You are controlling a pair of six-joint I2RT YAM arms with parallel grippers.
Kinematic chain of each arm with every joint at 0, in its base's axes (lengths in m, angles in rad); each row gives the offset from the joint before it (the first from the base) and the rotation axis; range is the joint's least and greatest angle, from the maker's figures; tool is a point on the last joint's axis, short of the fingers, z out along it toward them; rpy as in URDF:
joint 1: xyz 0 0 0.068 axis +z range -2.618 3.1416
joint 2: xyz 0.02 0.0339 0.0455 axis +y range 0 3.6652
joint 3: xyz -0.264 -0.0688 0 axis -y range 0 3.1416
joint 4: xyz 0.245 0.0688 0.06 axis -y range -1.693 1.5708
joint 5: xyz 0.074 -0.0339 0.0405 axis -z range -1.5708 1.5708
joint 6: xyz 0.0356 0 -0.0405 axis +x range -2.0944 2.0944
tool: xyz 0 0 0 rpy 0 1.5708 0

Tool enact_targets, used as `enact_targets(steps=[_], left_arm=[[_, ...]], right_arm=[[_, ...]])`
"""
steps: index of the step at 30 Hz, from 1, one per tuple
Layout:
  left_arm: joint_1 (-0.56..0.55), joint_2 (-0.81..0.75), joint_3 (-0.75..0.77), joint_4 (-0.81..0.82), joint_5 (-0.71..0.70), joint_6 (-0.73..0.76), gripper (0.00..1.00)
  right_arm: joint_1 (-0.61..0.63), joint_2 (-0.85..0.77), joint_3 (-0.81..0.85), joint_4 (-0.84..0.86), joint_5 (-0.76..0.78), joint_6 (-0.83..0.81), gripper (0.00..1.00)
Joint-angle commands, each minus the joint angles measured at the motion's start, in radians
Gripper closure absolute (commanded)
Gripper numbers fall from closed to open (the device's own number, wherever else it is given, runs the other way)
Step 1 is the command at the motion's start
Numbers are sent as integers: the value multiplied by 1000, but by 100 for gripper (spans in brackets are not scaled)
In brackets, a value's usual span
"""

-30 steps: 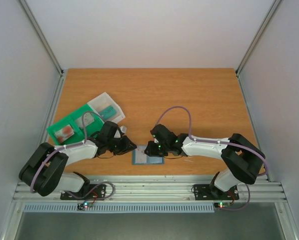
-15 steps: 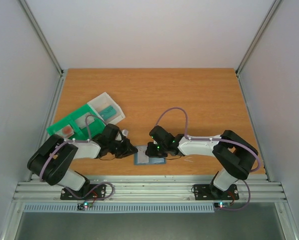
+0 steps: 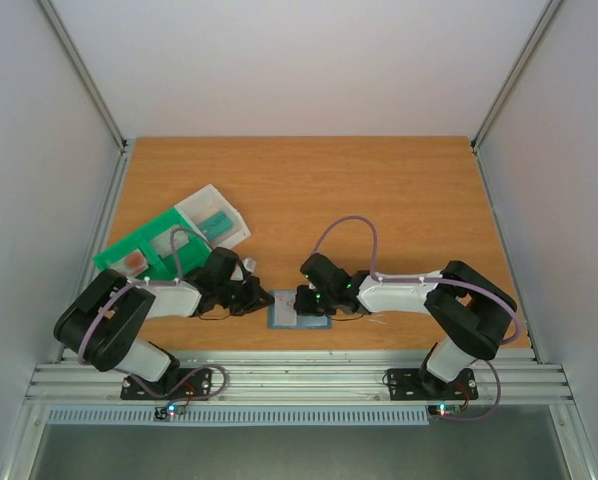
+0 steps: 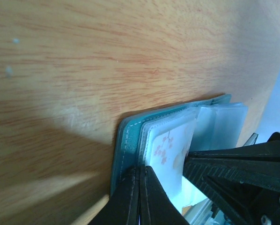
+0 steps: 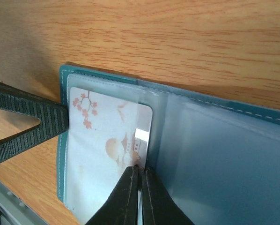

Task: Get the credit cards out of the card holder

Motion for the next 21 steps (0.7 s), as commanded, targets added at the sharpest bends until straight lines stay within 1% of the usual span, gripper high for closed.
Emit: enact_targets(steps=[1,3,8,11,15,17,21], left_arm=[[-8,-36,8,-123,-68,70,99],[-7,-47,8,-143,-74,77,100],[-8,-56,7,-146,-71,76,99],[-8,-69,5,-148,-63,68,99],[-8,-114,8,-148,-49,45,94],[-8,-140,11,-153,-45,35,92],[-8,-158,19,-146,-17,28,91]], right_arm=[[-6,-11,-37,60,14,-2,97],[-10,-20,-52,80,9,0,99],[-17,-30,-68,90,0,4,99],[-25,-35,-82,133,-12,7,99],[-30,-50,-90,143,-27,9,99],[-30,-57,-91,142,-25,11,95],[-31,-52,-84,140,-30,21,88]])
